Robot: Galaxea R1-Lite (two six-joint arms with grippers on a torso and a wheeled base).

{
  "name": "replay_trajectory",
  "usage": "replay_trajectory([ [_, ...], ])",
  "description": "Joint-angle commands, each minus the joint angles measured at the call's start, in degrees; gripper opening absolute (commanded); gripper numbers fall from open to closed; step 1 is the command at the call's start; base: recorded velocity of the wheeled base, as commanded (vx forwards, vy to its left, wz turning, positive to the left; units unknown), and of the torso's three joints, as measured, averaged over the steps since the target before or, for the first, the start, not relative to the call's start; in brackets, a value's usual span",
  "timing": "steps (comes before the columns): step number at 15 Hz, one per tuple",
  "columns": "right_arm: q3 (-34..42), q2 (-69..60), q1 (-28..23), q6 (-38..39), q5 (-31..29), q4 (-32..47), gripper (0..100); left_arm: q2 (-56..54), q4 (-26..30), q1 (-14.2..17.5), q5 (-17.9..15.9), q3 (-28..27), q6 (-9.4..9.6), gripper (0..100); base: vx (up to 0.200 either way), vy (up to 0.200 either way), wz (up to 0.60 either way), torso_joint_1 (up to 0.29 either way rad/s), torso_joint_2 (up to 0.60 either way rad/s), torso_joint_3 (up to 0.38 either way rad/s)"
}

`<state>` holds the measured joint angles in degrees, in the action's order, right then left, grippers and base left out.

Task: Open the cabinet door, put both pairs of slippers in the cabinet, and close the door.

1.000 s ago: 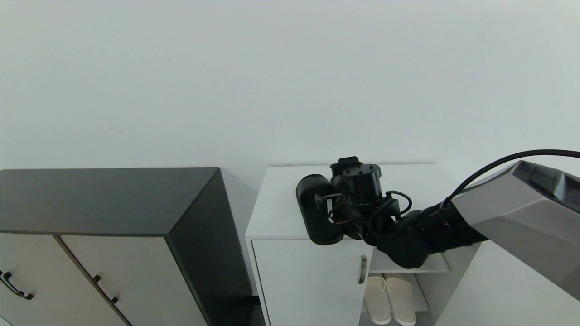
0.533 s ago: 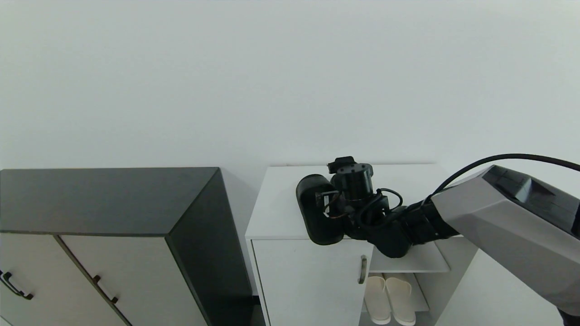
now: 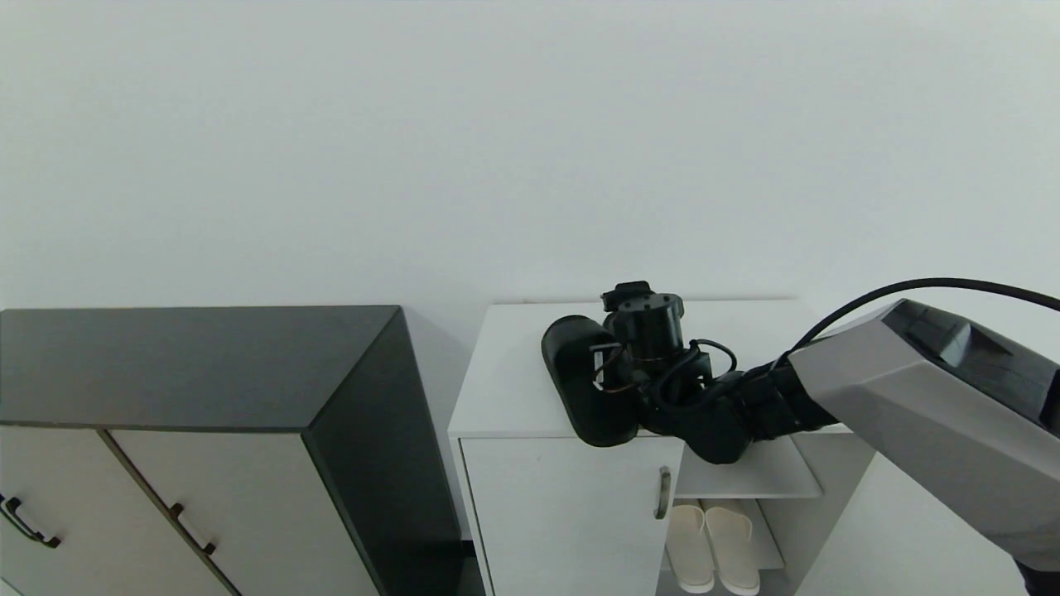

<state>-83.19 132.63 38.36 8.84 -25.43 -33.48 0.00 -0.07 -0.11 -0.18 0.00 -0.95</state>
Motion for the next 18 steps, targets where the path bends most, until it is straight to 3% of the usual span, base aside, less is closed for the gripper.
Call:
replay_trajectory([
  [1,4.88,-6.42,0.84,0.83,0.12,-0.27,0,0.09,-0.01,0.02,0.01,0.00,-0.02,0,0.000,0.000,0.00,0.000,0.00,0.000],
  [4,12.96,-13.63,2.59,0.92,1.00,-0.98,0,0.09,-0.01,0.02,0.01,0.00,-0.02,0,0.000,0.000,0.00,0.000,0.00,0.000],
  [8,29.22,-23.56,7.52,0.92,2.49,-6.69,0,0.09,-0.01,0.02,0.01,0.00,0.07,0,0.000,0.000,0.00,0.000,0.00,0.000],
  [12,48.03,-35.16,9.36,0.83,12.51,-14.69,0,0.09,-0.01,0.02,0.01,0.00,0.16,0,0.000,0.000,0.00,0.000,0.00,0.000],
  [13,50.32,-36.74,9.36,0.48,15.23,-15.13,0,0.09,-0.01,0.02,-0.08,0.00,0.07,0,0.000,0.000,0.00,0.000,0.00,0.000],
  [18,49.88,-36.22,9.80,0.83,15.32,-15.13,0,0.09,-0.01,0.02,-0.08,0.00,0.16,0,-0.200,0.000,0.00,0.003,0.01,0.000],
])
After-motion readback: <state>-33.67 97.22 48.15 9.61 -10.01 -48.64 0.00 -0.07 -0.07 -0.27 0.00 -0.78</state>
